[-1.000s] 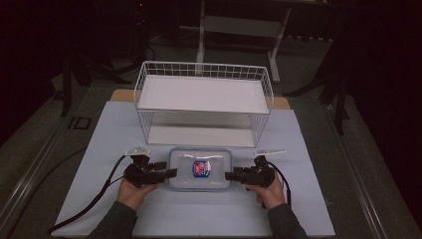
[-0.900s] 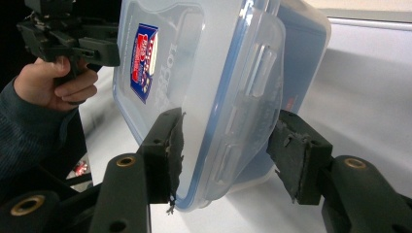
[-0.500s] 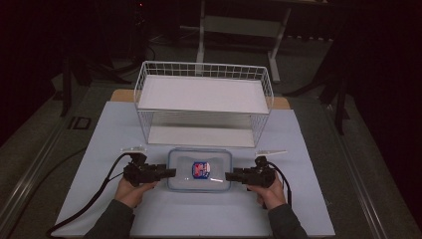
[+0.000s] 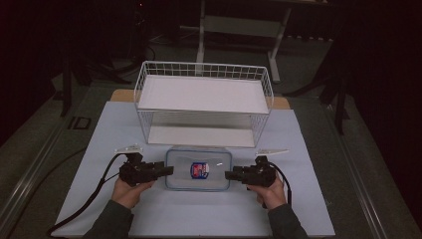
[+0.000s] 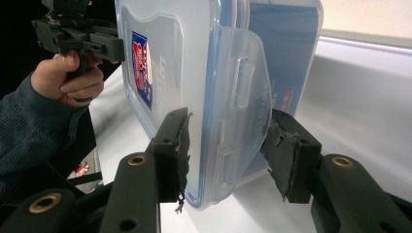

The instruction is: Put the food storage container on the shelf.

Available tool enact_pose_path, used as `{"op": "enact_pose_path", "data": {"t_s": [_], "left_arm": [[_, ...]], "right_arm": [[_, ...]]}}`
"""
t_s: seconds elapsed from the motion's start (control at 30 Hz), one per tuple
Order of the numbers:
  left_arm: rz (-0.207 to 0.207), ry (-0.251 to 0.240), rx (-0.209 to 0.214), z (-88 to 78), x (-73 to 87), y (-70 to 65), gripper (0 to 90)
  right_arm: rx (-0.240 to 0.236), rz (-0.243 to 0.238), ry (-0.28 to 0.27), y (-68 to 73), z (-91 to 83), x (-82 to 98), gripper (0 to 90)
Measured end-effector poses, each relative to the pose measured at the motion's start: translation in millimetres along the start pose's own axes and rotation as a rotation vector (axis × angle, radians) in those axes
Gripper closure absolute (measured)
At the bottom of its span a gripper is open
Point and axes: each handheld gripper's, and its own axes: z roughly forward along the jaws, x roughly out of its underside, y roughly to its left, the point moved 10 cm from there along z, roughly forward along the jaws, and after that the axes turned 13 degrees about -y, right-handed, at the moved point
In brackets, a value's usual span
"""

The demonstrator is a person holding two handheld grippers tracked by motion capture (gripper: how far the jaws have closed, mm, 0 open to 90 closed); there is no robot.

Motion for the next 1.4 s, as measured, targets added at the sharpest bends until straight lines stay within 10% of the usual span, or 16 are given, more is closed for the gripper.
{"op": "enact_pose_path", "data": {"t_s": [1.4], "left_arm": [[0.095, -0.087, 0.022, -7.7, -29.5, -33.6, 53.2]], "right_arm": [[0.011, -0.14, -0.118, 29.3, -25.9, -42.8, 53.3]]}}
